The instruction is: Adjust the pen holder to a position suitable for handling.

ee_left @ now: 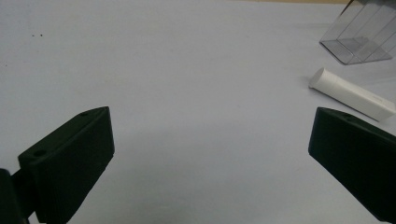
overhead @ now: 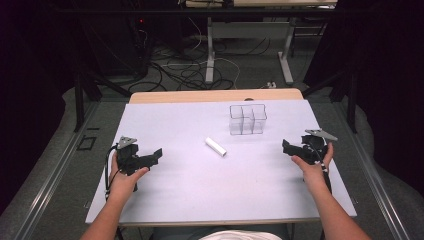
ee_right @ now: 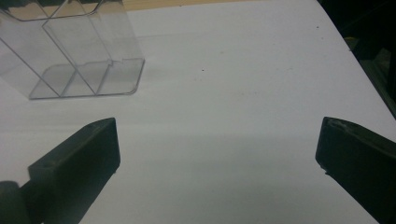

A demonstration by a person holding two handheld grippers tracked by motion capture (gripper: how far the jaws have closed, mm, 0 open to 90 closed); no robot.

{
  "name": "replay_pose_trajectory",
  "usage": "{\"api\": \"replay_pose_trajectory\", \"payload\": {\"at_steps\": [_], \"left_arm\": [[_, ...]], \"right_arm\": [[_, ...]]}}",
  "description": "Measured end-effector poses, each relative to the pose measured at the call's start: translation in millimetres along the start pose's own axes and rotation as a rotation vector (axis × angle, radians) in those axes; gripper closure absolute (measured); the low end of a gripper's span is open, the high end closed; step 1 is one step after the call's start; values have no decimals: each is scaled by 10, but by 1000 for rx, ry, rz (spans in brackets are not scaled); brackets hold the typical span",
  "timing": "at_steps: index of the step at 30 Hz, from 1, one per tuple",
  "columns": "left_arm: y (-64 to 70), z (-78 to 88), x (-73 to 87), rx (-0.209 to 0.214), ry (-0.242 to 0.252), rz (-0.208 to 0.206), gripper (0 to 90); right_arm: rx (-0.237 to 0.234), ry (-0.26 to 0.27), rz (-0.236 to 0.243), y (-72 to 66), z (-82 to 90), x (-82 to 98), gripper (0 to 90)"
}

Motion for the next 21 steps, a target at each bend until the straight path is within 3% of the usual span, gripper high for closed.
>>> {"api": "replay_pose_trajectory", "payload": {"at_steps": [5,8,14,19,21], "left_arm": [[12,14,-14,2,4,13,2],[15,16,-16,1,9,16,2],[2,22,-7,-8,4,13,2],[-17,21,-8,-13,8,22,2],[-24,20,-6,-15,7,22,3]], "right_arm": [[-9,13,-2,-57,42,-70,145],[-18,20,-10,-87,44,-111,157],[2,26,13,-93,-9,-304,267],[-22,12,1,-180,-91,-442,289],[-55,-8,43,-279,-146,-561,322]]}}
Point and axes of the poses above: each handheld gripper's, and its own axes: z roughly backward along the jaws, x roughly out of its underside, y roughly to its right, the point moved 9 cm from there along -z, roughly forward along the jaws, and after that the axes turned 8 degrees about y, right-handed, at the moved point
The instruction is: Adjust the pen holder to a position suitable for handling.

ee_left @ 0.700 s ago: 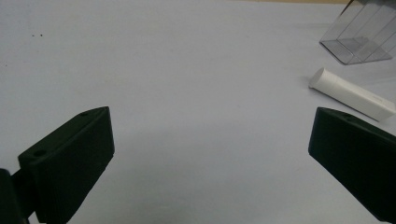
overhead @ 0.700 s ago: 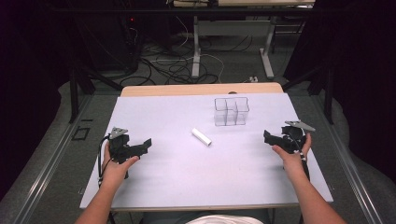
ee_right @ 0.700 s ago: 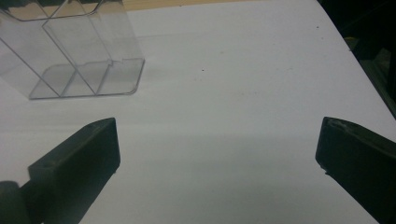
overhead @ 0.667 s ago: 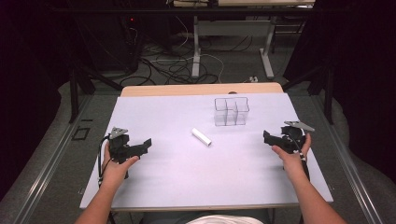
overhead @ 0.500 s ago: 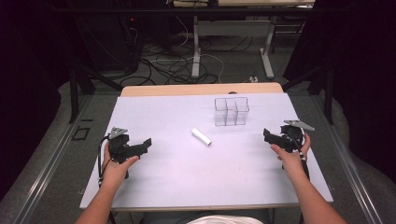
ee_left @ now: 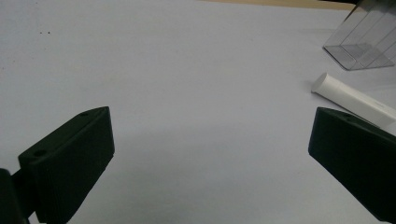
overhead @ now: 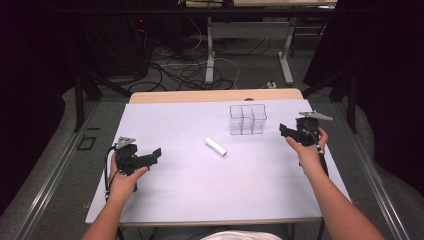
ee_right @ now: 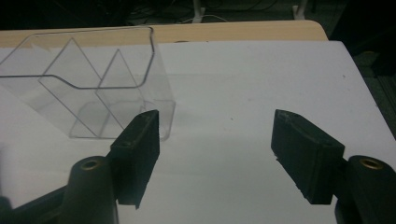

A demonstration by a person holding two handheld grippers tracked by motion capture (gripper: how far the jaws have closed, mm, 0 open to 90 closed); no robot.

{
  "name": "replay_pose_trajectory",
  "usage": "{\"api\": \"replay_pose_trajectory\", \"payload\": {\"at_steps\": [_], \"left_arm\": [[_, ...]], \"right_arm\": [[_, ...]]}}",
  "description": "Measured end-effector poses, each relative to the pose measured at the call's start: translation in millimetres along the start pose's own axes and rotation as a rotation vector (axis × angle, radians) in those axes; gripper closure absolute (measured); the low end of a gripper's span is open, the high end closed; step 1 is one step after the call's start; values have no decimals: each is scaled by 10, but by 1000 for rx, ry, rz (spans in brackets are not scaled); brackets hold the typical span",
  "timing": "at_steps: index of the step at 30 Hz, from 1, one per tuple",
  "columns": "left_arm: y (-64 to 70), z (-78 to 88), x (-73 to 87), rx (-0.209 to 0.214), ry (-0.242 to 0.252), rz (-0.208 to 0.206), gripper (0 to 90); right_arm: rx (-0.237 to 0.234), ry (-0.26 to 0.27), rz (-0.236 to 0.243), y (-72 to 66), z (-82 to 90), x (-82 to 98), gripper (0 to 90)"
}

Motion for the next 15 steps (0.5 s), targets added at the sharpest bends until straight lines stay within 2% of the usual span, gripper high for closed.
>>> {"api": "replay_pose_trajectory", "payload": {"at_steps": [2,4,11,13,15], "left_arm": [[-1,4,0,-1,0,0,3],[-1,5,-1,0,1,1,3],[-15,16,-7,-7,5,4,3],[-24,14,-5,-9,5,8,4],[-25,13,-3,-8,5,11,5]], "right_arm": [[4,4,41,-43,-33,-99,338],[6,9,57,-74,-75,-194,352],[2,-8,67,-128,-249,-401,389],[-2,-12,50,-142,-302,-443,412],[12,-13,51,-122,-352,-476,418]]}}
Point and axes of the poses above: each handheld gripper's, and its own axes: z roughly backward along the jaws, x roughly out of its underside, y roughly to its right, the point moved 9 cm from there along -z, roughly forward along the jaws, and after that the axes turned 8 degrees about y, right-handed, at the moved point
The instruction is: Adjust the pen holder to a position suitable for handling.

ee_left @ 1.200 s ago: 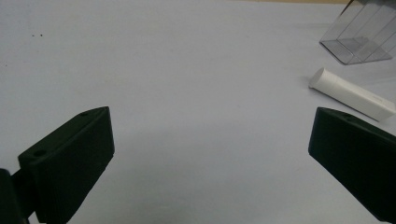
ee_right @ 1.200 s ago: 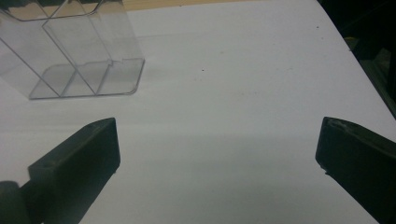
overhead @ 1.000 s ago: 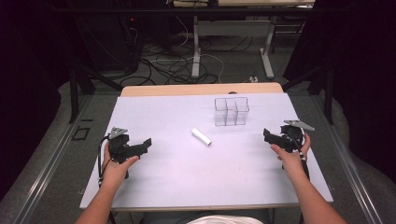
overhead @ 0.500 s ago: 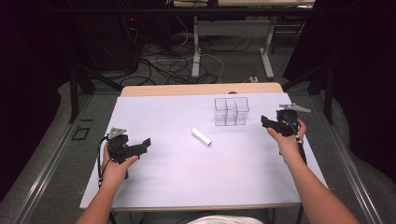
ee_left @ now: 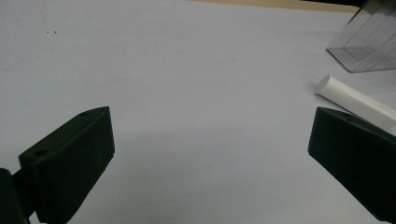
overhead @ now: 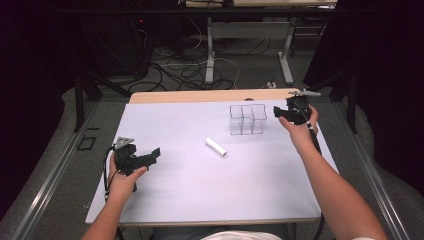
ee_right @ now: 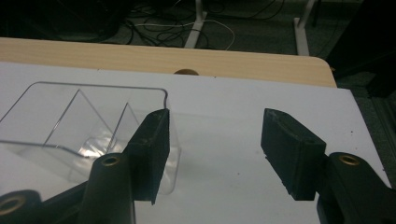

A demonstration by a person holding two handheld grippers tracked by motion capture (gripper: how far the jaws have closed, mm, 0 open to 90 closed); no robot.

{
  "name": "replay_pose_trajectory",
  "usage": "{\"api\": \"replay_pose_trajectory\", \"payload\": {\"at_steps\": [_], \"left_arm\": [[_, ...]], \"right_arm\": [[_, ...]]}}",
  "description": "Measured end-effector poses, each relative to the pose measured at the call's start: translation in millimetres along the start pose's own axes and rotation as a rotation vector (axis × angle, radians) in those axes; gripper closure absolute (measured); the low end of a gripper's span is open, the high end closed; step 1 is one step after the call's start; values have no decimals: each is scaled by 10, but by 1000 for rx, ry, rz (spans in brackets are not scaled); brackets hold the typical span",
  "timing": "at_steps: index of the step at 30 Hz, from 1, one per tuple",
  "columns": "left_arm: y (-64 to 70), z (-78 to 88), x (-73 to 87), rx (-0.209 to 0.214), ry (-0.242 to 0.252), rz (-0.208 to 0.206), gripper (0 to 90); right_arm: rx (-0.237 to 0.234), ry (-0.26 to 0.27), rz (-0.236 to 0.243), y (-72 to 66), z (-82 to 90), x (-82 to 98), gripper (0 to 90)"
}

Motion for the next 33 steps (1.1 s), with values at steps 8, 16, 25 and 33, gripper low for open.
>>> {"api": "replay_pose_trajectory", "payload": {"at_steps": [8,16,25,33], "left_arm": [[6,-22,19,0,-10,0,8],[-10,-25,29,-5,-12,5,10],[-27,-25,39,-10,-19,0,15],[-34,-23,36,-13,-18,-1,17]], "right_arm": [[14,-35,14,-29,-238,-3,595],[-12,-93,29,-109,-419,159,718],[-17,-125,-5,-160,-510,259,839],[-40,-132,17,-262,-544,303,870]]}}
Point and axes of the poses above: each handheld gripper's, and its own axes: z roughly backward along the jaws, x roughly out of its underside, y roughly to its right, the point moved 9 cm from there along -z, roughly forward along the jaws, and after that the axes turned 8 degrees about y, right-handed, at the moved point
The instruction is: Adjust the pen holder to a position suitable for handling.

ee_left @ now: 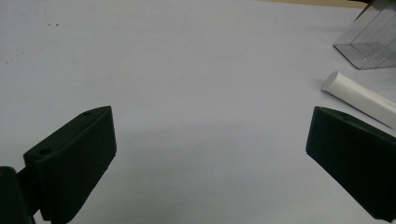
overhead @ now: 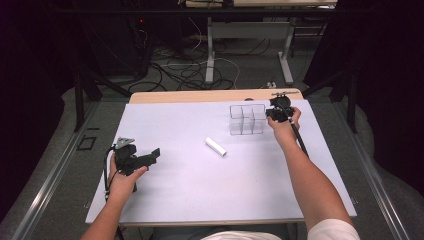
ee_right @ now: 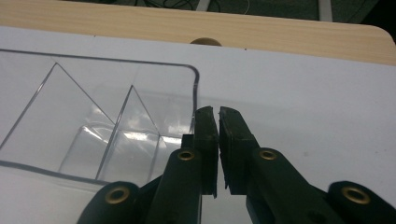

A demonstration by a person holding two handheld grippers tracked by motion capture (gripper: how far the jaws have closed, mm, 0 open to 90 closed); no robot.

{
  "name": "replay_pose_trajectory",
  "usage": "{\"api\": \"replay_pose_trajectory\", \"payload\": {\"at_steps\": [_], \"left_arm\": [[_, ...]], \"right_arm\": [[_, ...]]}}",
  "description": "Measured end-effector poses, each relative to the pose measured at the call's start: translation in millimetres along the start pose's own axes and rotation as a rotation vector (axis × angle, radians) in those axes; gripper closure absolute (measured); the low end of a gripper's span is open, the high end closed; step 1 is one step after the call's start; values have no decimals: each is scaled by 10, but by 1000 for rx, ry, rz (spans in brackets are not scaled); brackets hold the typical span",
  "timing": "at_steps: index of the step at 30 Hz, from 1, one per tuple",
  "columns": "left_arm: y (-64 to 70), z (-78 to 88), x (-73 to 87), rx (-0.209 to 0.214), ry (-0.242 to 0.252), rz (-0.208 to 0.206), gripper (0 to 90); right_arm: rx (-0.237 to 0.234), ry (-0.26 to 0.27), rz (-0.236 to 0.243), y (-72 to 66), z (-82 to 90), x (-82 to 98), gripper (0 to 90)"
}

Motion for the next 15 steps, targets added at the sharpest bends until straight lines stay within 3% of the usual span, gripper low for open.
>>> {"api": "replay_pose_trajectory", "payload": {"at_steps": [10,15], "left_arm": [[5,-7,3,1,-3,-1,19],[8,-15,2,-2,1,-4,19]], "right_arm": [[29,-7,16,-25,-8,36,900],[35,-6,-21,-47,4,52,900]]}}
Point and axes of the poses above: each handheld gripper's, and its own axes: z roughly backward along the jaws, x roughly out of its underside, y roughly to its right, the point moved 9 cm from there along -z, roughly forward along the jaws, and after that the axes turned 8 degrees about y, right-handed, at the moved point
